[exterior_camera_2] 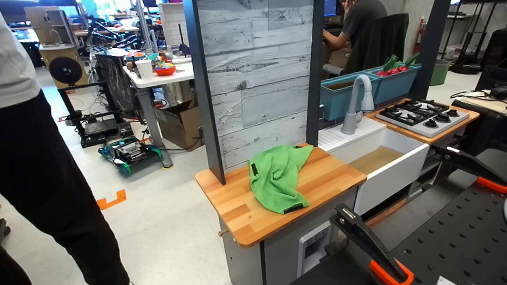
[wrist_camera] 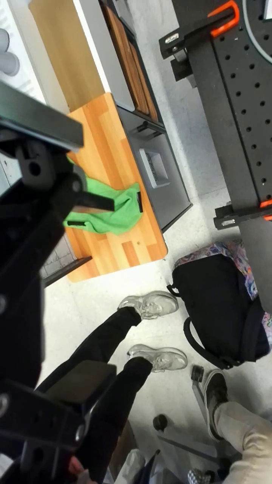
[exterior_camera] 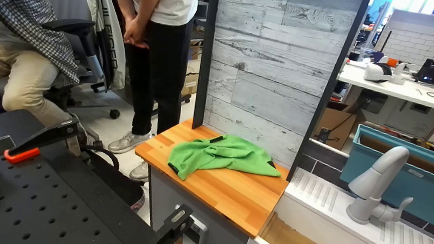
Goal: Fold the towel in half and then slide it to the right
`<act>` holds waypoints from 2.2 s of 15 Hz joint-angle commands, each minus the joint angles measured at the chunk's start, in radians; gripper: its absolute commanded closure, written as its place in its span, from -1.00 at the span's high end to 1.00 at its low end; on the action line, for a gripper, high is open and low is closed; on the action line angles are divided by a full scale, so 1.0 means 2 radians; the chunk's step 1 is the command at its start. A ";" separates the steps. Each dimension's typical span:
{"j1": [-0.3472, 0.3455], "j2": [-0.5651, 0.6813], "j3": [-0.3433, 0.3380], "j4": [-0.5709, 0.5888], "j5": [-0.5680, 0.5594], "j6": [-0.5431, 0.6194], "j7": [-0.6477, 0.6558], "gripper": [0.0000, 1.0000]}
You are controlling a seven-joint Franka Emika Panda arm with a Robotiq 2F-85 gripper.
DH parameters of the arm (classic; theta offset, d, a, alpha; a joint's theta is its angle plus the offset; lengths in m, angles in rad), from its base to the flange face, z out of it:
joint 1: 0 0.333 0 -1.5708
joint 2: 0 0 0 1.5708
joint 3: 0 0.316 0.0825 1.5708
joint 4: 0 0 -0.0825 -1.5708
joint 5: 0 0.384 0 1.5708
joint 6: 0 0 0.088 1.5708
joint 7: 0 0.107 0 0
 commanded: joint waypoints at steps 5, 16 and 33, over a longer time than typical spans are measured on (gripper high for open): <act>-0.034 0.170 -0.010 0.028 -0.097 0.111 -0.026 1.00; -0.042 0.405 -0.025 0.122 -0.155 0.188 -0.204 1.00; -0.014 0.480 -0.033 0.163 -0.213 0.188 -0.192 1.00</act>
